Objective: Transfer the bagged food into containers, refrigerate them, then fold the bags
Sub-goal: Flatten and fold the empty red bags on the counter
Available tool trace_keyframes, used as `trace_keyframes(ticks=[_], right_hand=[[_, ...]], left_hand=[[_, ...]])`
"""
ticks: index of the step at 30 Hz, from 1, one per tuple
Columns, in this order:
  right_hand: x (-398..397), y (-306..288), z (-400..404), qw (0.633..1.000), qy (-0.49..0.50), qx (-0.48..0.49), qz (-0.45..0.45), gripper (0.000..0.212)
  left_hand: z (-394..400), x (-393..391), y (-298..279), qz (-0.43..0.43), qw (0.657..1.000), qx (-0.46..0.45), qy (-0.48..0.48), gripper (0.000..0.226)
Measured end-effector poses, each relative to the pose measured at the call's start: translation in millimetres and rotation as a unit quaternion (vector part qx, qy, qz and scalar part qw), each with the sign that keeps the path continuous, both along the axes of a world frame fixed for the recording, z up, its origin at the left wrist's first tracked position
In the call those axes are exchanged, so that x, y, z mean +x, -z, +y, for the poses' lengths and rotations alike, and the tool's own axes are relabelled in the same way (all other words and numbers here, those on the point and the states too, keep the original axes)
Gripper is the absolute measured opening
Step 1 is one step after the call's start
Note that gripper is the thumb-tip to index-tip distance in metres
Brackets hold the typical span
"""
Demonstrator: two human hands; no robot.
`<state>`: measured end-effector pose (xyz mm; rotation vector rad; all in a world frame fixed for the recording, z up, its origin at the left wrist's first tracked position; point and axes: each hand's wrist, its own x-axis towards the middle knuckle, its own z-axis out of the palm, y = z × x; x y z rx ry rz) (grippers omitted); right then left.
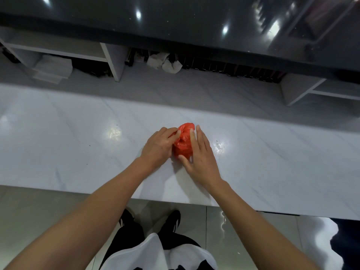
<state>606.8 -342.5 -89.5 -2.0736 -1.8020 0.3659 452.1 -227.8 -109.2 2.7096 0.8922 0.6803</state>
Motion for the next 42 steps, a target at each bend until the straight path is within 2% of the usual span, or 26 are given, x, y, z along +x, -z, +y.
trace_keyframes(ticks=[2,5,7,10,11,14,17,19,22,26,28,32,35,39,42], right_hand=[[9.8,-0.4,0.0,0.997,-0.06,0.019,-0.053,0.09],[18.4,-3.6,16.8,0.992,-0.105,-0.029,-0.066,0.087],[19.5,-2.7,27.7,0.992,-0.11,-0.042,-0.056,0.082],[12.7,4.7,36.5,0.995,-0.096,-0.019,-0.024,0.074],[9.3,7.5,38.0,0.996,-0.091,0.0,-0.02,0.072],[3.5,13.0,42.4,0.994,-0.083,0.052,-0.047,0.069],[5.1,11.5,46.8,0.989,-0.113,0.065,-0.071,0.072],[7.5,10.0,50.4,0.983,-0.146,0.066,-0.09,0.076],[7.1,16.5,58.8,0.974,-0.166,0.099,-0.115,0.063],[-1.6,18.5,76.7,0.979,-0.121,0.124,-0.108,0.049],[-8.8,12.7,86.5,0.984,-0.09,0.116,-0.102,0.048],[-23.3,-1.3,100.4,0.992,-0.032,-0.002,-0.126,0.064],[-30.6,-6.2,106.8,0.99,-0.015,-0.022,-0.139,0.062],[-33.2,-5.9,109.8,0.988,-0.058,-0.026,-0.14,0.069],[-29.0,-8.2,111.8,0.985,-0.117,-0.036,-0.121,0.077]], left_hand=[[10.8,1.9,-3.6,-0.001,0.999,-0.022,0.029,0.038],[24.2,0.1,-7.2,0.005,0.997,-0.031,0.069,0.036],[22.7,-1.8,-9.7,0.011,0.997,-0.067,0.045,0.031],[18.6,-3.6,-5.0,0.003,0.99,-0.142,-0.024,0.056],[17.3,-3.1,-4.0,-0.017,0.985,-0.168,-0.045,0.056],[17.6,-3.4,-5.3,-0.045,0.981,-0.18,-0.059,0.036],[28.7,-8.5,-6.6,-0.048,0.984,-0.157,-0.067,0.039],[35.9,-9.9,-9.1,-0.048,0.98,-0.182,-0.064,0.043],[42.5,-8.8,-11.3,-0.061,0.965,-0.244,-0.073,0.046],[39.3,-10.1,-13.6,-0.111,0.946,-0.283,-0.117,0.031],[38.8,-11.8,-12.5,-0.142,0.942,-0.276,-0.13,0.028],[27.9,-22.2,-8.7,-0.174,0.928,-0.292,-0.155,0.041],[12.3,-28.1,-3.2,-0.179,0.93,-0.285,-0.147,0.044],[22.4,-39.9,6.7,-0.184,0.941,-0.248,-0.139,0.032],[34.1,-50.3,6.4,-0.137,0.96,-0.198,-0.143,0.019]])
